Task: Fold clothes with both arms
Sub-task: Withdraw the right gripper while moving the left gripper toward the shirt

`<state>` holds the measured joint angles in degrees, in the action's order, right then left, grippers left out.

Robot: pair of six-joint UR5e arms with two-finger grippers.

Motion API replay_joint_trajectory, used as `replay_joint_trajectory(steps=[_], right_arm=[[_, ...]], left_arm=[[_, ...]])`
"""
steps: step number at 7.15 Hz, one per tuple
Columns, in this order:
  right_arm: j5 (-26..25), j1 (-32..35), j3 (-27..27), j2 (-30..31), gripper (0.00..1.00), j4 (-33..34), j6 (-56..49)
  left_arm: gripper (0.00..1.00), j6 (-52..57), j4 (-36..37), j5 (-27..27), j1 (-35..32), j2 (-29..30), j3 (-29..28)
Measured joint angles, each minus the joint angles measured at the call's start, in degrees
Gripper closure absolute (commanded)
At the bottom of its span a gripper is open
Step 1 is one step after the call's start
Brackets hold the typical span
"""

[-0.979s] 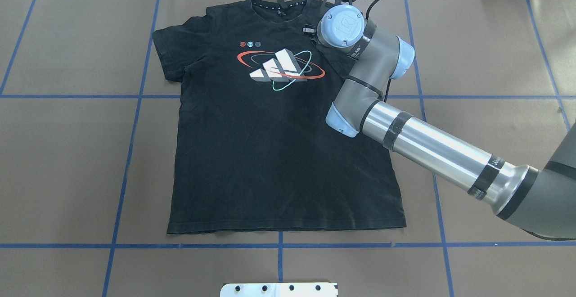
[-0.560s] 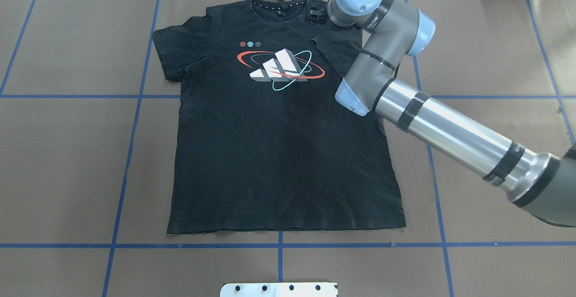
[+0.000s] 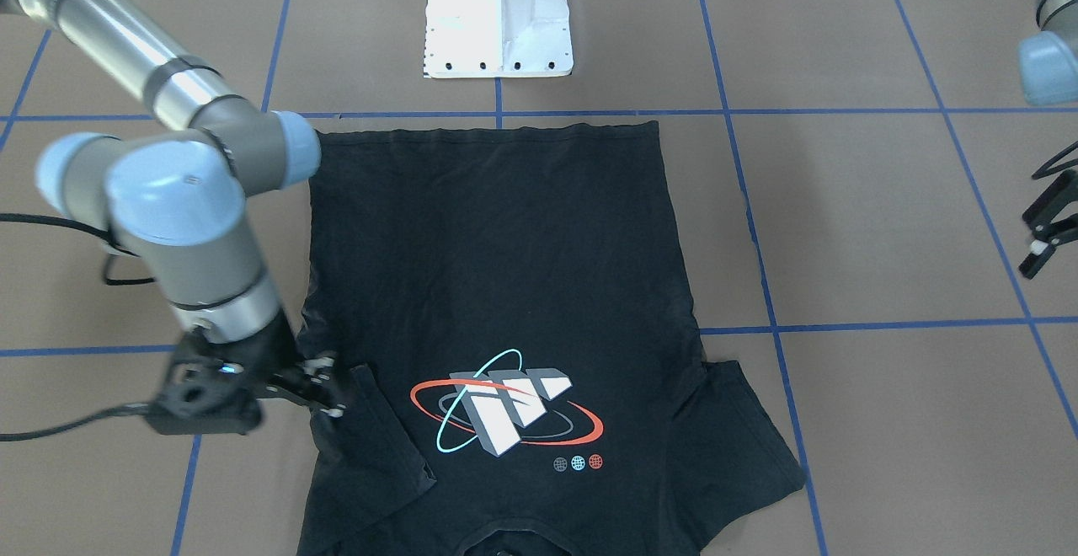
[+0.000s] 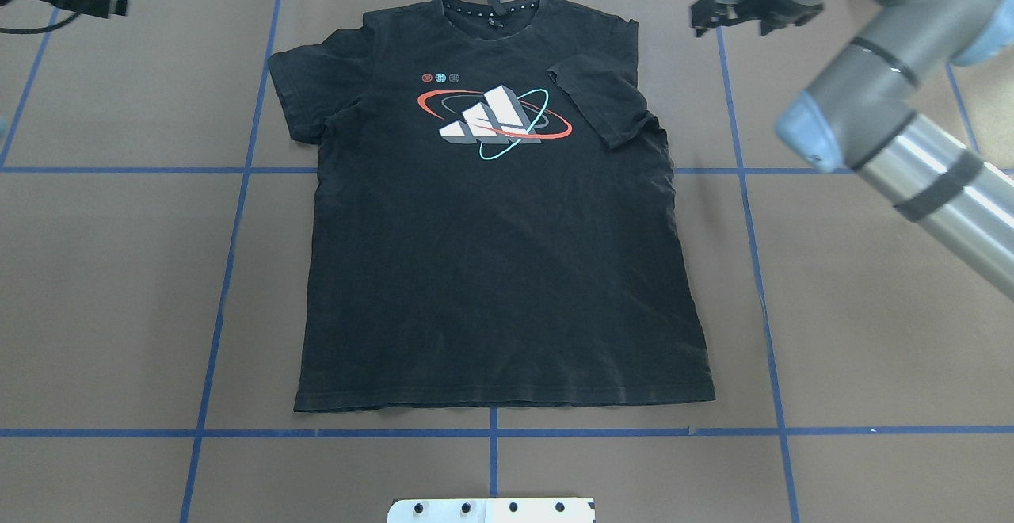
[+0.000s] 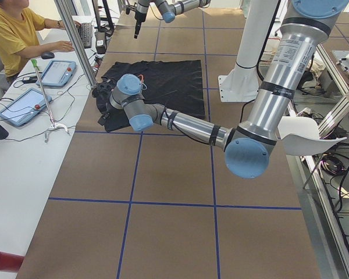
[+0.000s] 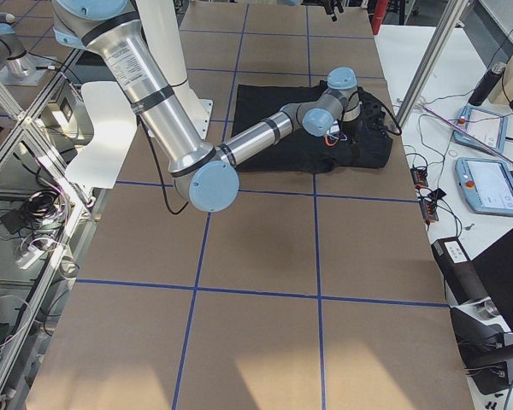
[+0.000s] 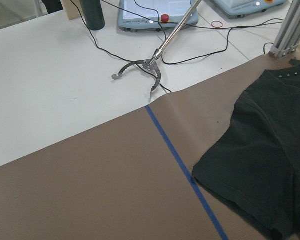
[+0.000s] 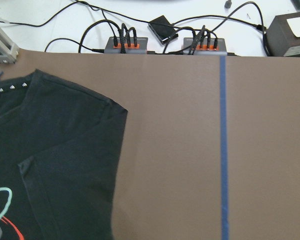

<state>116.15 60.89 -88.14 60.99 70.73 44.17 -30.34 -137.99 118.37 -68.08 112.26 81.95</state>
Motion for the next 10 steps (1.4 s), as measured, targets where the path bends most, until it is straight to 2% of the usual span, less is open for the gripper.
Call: replay_joint_trajectory(steps=[2, 3, 4, 5, 6, 8, 10], right_arm=[[7.5, 7.0, -4.8, 10.2, 0.0, -0.4, -11.4], [10.0, 10.1, -5.5, 13.7, 0.0, -0.6, -16.6], [11.8, 12.3, -5.8, 16.0, 0.0, -0.9, -19.8], [12.6, 13.2, -5.7, 17.0, 0.0, -1.4, -21.1], [12.9, 13.6, -5.5, 17.5, 0.0, -2.1, -21.5], [13.0, 13.7, -5.3, 17.6, 0.0, -2.4, -21.6], [13.0, 13.7, -5.3, 17.5, 0.0, -2.4, -21.6]], left_arm=[[0.04, -8.4, -5.8, -10.5, 6.2, 6.3, -10.5], [0.04, -13.0, -7.3, -15.7, 9.0, 9.2, -14.9], [0.04, -17.9, -9.0, -19.7, 11.8, 11.8, -19.6], [0.08, -22.4, -11.1, -23.5, 14.4, 13.8, -24.3], [0.15, -25.4, -12.9, -26.2, 16.0, 15.1, -28.1], [0.31, -29.0, -14.8, -28.3, 17.4, 16.8, -32.8], [0.39, -30.5, -15.3, -28.6, 17.6, 19.5, -37.1]])
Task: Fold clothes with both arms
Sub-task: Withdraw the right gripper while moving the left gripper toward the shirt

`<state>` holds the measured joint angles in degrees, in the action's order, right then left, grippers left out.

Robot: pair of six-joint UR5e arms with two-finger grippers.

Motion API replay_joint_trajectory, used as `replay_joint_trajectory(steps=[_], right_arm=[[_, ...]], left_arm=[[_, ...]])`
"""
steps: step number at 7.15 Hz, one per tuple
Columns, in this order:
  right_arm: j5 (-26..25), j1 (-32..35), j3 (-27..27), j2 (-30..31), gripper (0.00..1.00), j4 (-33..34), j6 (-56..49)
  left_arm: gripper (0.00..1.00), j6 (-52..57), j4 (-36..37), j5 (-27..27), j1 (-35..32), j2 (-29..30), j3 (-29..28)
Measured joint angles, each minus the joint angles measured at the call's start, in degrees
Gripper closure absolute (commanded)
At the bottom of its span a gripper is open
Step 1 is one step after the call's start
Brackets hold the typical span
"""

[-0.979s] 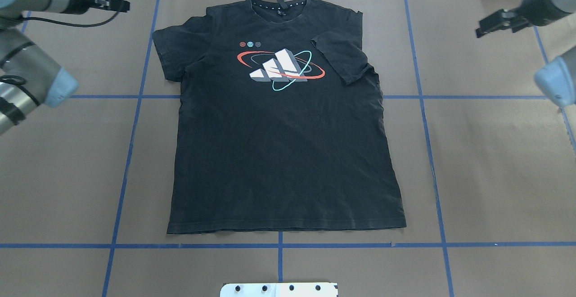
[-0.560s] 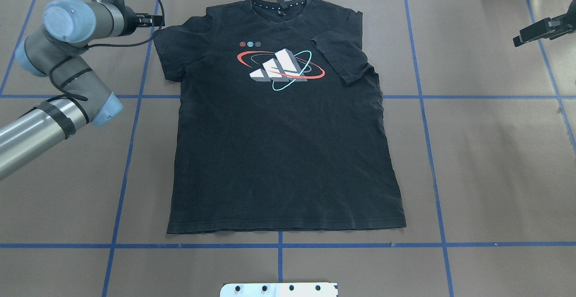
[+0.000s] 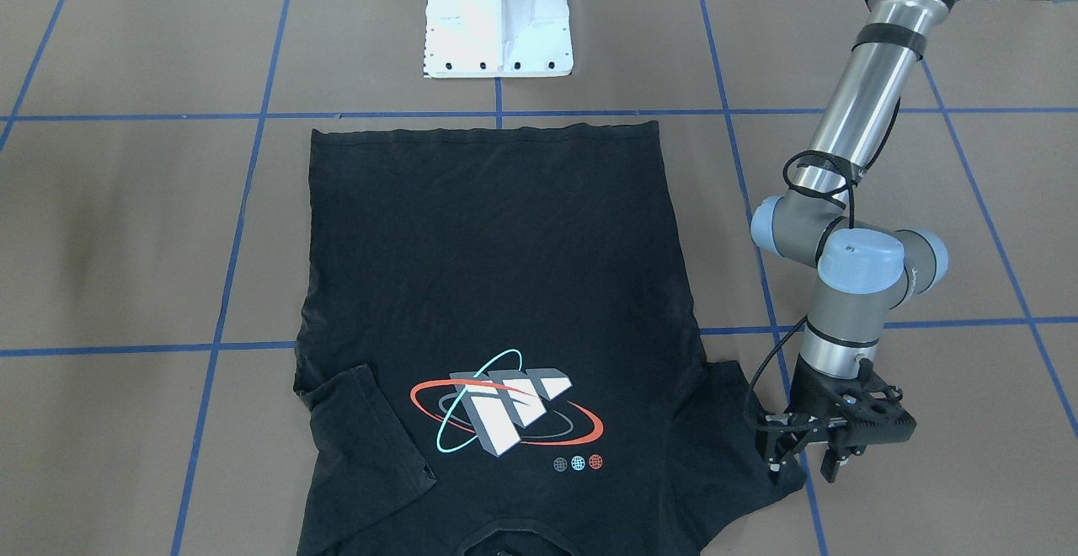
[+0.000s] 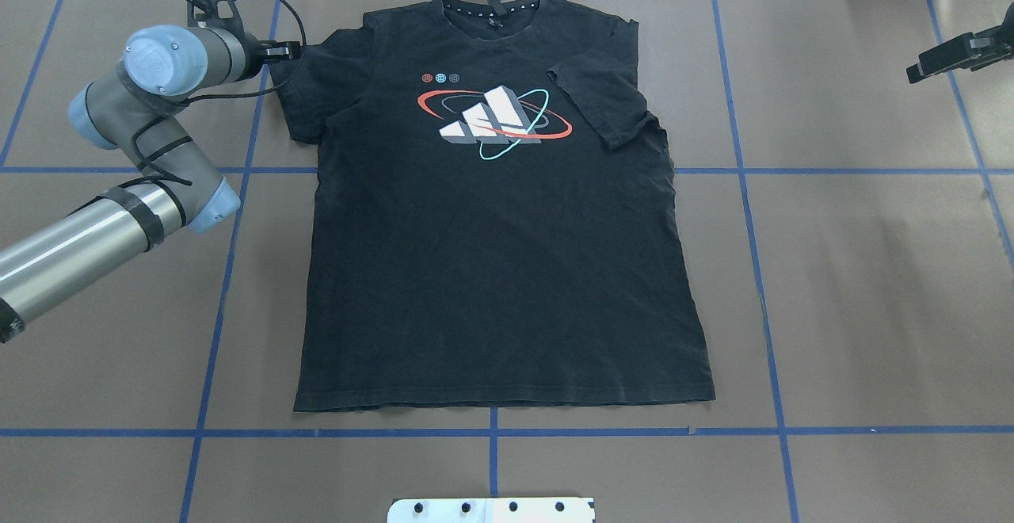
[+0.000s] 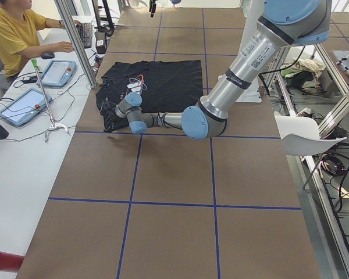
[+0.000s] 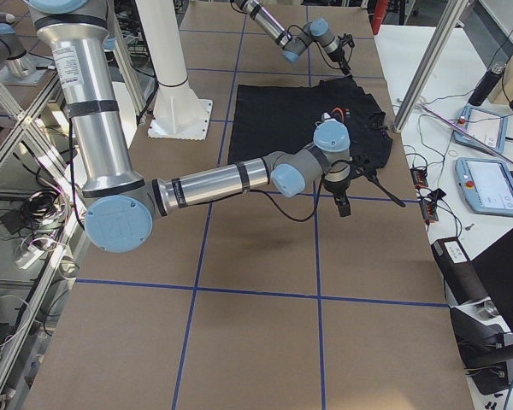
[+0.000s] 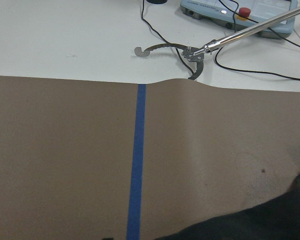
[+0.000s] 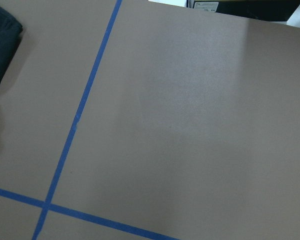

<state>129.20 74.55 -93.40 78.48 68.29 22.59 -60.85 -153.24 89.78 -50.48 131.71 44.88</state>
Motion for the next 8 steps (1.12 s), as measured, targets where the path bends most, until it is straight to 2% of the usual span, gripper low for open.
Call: replay_joint_trajectory(steps=[4, 5, 6, 7, 8], right_arm=[[-0.1, 0.0, 0.1, -0.3, 0.0, 0.0, 0.0], [-0.1, 0.0, 0.1, -0.3, 0.0, 0.0, 0.0], [-0.1, 0.0, 0.1, -0.3, 0.0, 0.0, 0.0], [-0.1, 0.0, 0.1, -0.3, 0.0, 0.0, 0.0], [-0.1, 0.0, 0.1, -0.3, 0.0, 0.0, 0.0]], left_arm=[[0.42, 0.3, 0.0, 0.0, 0.1, 0.8, -2.2], [0.62, 0.6, -0.1, 0.1, 0.1, 0.8, -2.3], [0.93, 1.0, -0.1, 0.1, 0.1, 0.8, -2.3], [1.0, 1.1, -0.2, 0.1, 0.1, 0.9, -2.3], [1.0, 1.2, -0.2, 0.2, 0.1, 0.9, -2.3]])
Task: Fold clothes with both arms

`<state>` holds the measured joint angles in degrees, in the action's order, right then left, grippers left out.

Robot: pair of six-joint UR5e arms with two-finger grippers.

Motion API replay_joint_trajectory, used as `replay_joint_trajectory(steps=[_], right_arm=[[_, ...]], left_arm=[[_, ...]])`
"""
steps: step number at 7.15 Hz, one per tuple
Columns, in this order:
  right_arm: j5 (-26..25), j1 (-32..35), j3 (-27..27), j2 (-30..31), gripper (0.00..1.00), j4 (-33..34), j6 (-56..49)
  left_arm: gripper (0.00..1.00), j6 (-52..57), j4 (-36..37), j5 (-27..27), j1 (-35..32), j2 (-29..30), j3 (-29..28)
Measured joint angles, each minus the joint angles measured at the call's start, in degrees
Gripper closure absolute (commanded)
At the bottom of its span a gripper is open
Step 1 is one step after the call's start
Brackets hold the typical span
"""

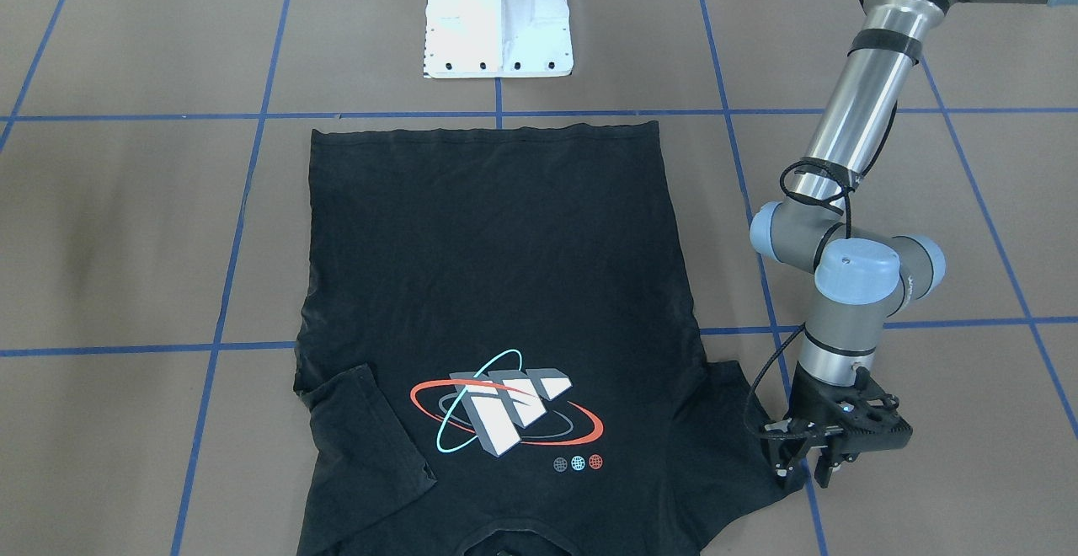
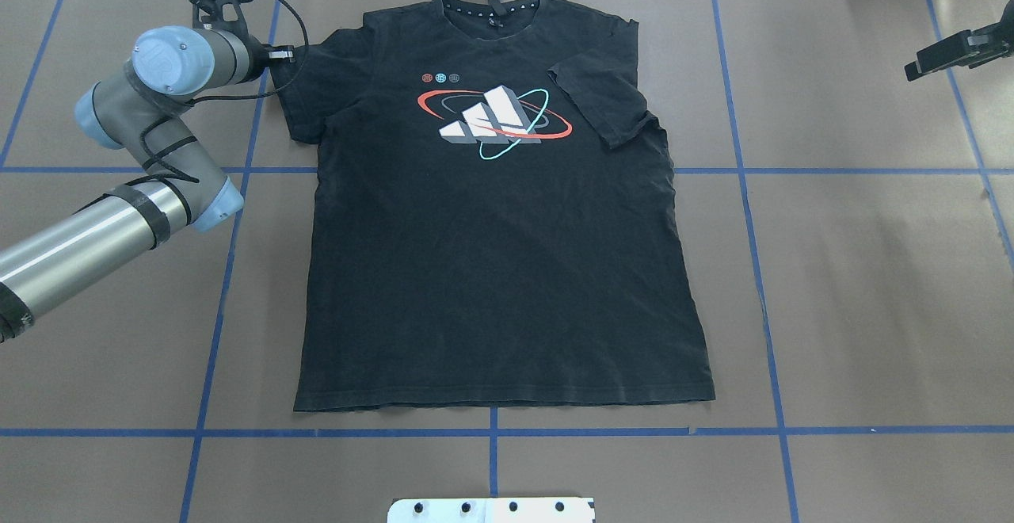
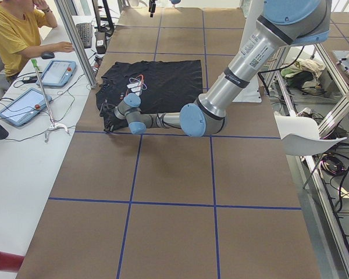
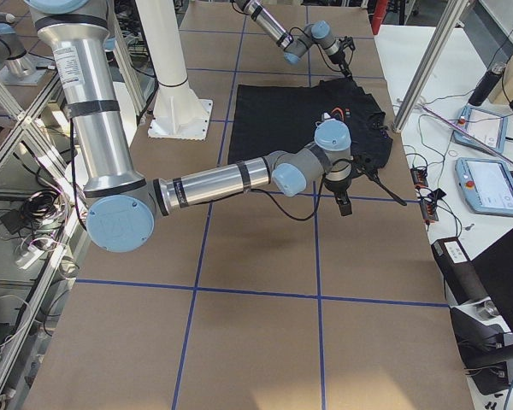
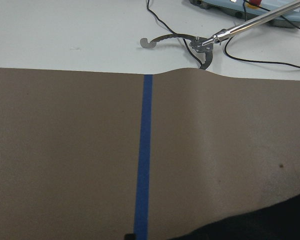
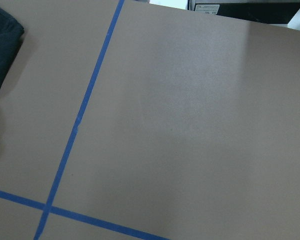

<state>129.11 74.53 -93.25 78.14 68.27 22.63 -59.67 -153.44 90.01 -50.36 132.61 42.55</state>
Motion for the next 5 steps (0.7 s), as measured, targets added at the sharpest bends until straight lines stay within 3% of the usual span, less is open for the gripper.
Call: replay_joint_trajectory(steps=[3, 5], right_arm=[[0.0, 0.0, 0.0, 0.0, 0.0, 0.0, 0.1], [0.0, 0.0, 0.0, -0.1, 0.0, 0.0, 0.3]], left_arm=[[1.0, 0.1, 0.0, 0.3, -0.2, -0.2, 1.6], [1.0, 0.1, 2.2, 1.2, -0.4, -1.8, 9.6]])
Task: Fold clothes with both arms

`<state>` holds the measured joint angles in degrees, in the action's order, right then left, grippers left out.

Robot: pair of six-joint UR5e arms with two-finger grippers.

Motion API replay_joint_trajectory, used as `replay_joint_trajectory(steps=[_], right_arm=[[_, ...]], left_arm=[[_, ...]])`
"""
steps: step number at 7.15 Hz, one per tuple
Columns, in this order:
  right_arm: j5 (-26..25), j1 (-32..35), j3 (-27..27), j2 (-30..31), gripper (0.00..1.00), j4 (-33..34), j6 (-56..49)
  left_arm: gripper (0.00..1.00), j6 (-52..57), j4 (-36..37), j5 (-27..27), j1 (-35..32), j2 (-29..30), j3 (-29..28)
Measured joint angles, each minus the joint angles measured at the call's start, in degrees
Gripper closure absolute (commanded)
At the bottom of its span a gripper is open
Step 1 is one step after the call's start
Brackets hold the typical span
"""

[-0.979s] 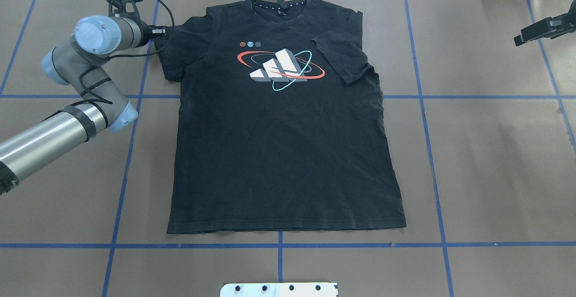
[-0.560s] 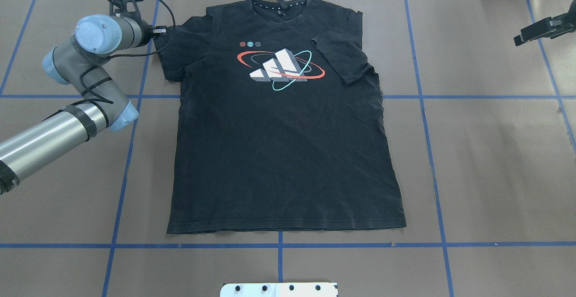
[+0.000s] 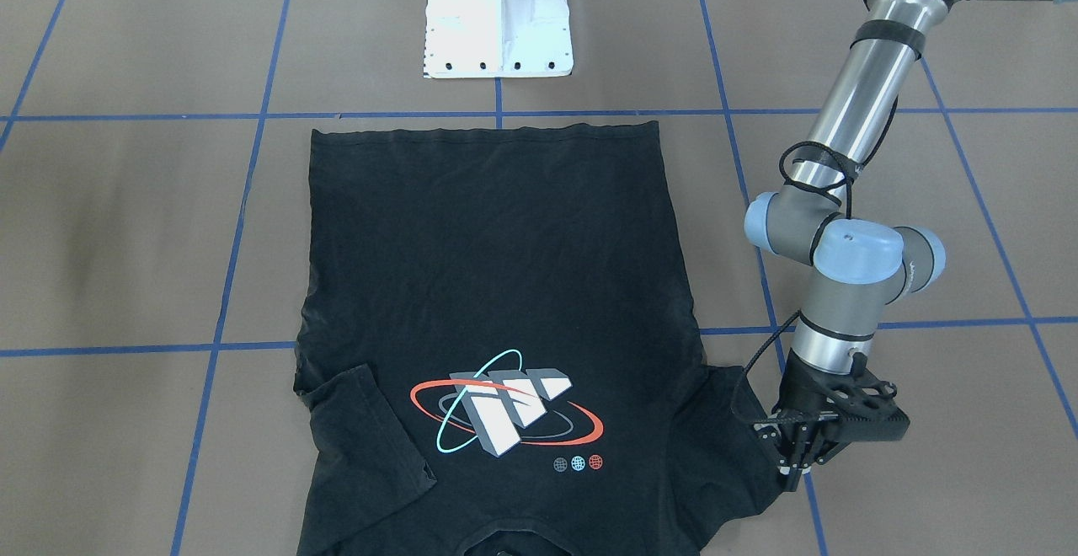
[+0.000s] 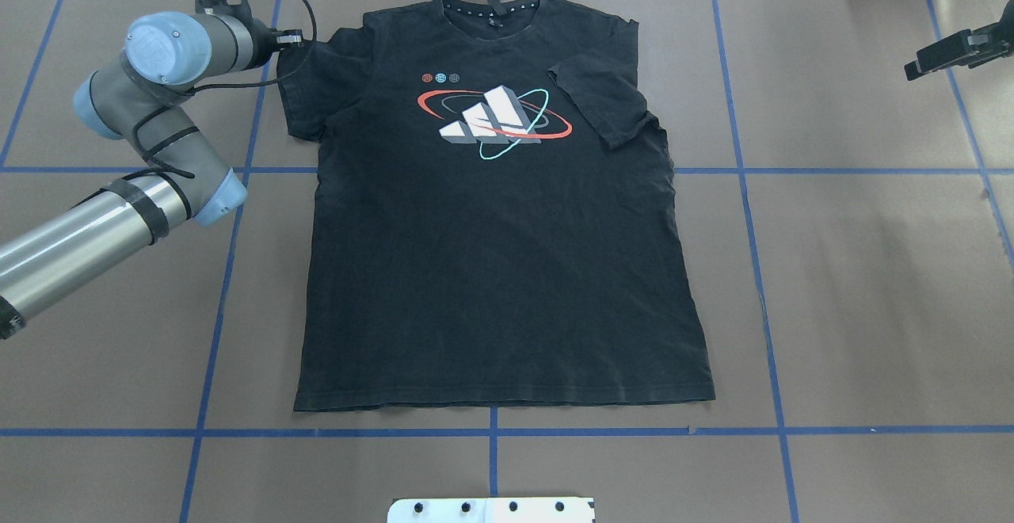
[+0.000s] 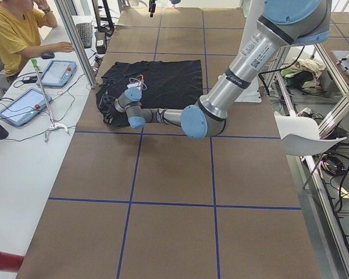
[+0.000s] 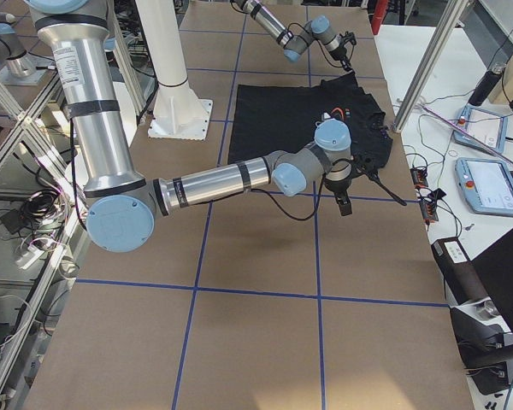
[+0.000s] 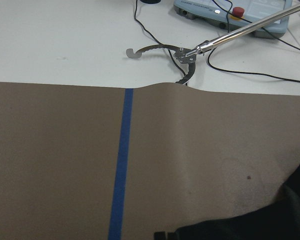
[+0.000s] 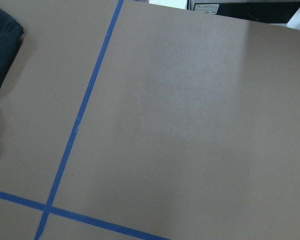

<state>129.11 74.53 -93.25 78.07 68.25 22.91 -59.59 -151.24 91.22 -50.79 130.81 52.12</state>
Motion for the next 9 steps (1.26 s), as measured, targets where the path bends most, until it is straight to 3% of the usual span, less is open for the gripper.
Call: replay_joint_trajectory(steps=[2, 4, 6, 8, 9], right_arm=[[0.0, 0.0, 0.0, 0.0, 0.0, 0.0, 0.2], [0.0, 0.0, 0.0, -0.1, 0.0, 0.0, 0.2], [0.0, 0.0, -0.1, -0.1, 0.0, 0.0, 0.3], [0.0, 0.0, -0.1, -0.1, 0.0, 0.0, 0.4], [0.0, 0.0, 0.0, -0.1, 0.0, 0.0, 0.4]], left_arm=[[1.0, -0.4, 12.4, 2.0, 0.2, 0.0, 10.4], [1.0, -4.3, 21.2, 2.0, 2.5, 2.7, 14.5], [1.0, -9.8, 26.3, 1.1, 5.6, 8.2, 12.6], [1.0, -12.9, 27.0, -1.7, 7.6, 13.1, 5.7], [0.47, -13.2, 26.9, -3.0, 7.9, 13.9, 3.6]])
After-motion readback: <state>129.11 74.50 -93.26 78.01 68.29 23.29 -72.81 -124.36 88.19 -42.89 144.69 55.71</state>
